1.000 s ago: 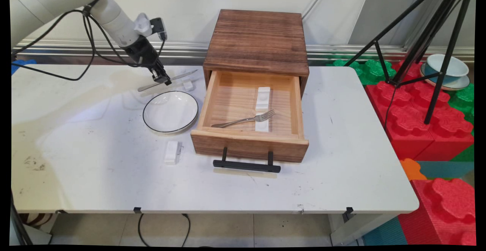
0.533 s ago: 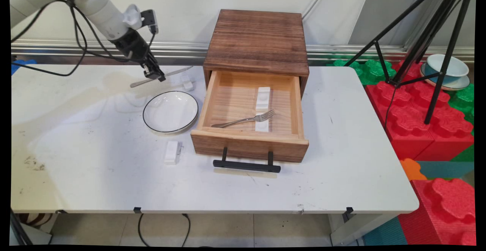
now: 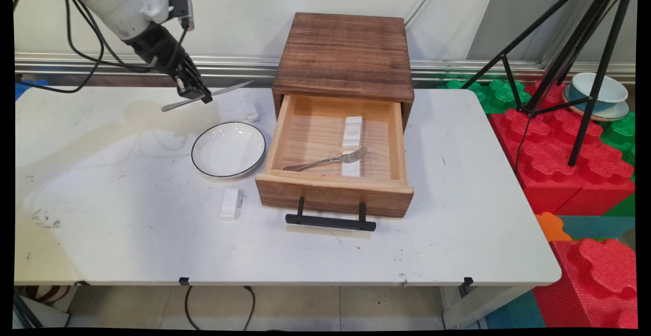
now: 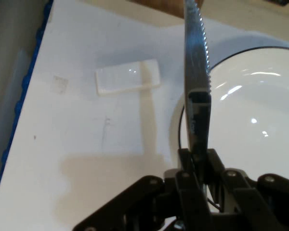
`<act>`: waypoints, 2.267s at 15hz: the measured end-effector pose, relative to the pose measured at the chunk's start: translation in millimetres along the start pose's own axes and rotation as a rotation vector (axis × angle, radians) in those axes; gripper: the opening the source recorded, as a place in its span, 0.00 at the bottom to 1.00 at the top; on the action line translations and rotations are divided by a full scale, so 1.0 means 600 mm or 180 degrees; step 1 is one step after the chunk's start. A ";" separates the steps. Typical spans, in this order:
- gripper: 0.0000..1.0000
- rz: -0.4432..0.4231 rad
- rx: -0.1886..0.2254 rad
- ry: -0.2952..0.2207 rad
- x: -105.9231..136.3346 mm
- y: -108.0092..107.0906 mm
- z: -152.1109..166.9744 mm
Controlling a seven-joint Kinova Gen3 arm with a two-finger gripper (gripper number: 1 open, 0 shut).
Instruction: Place the picked object into the drawer
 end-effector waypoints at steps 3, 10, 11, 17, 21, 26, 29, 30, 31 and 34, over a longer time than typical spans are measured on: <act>0.00 0.0020 -0.0035 0.0043 0.002 0.014 -0.025; 0.00 0.0081 -0.0164 0.0262 0.026 0.058 -0.087; 0.00 0.0082 -0.0182 0.0307 0.032 0.063 -0.095; 0.00 0.0133 -0.0299 0.0620 0.083 0.100 -0.134; 0.00 0.0193 -0.0364 0.0796 0.124 0.122 -0.140; 0.00 0.0243 -0.0445 0.0969 0.180 0.147 -0.126; 0.00 0.0290 -0.0485 0.1057 0.219 0.161 -0.108; 0.00 0.0305 -0.0497 0.1079 0.233 0.166 -0.100; 0.00 0.0312 -0.0505 0.1095 0.245 0.170 -0.092; 0.00 0.0328 -0.0516 0.1116 0.282 0.180 -0.060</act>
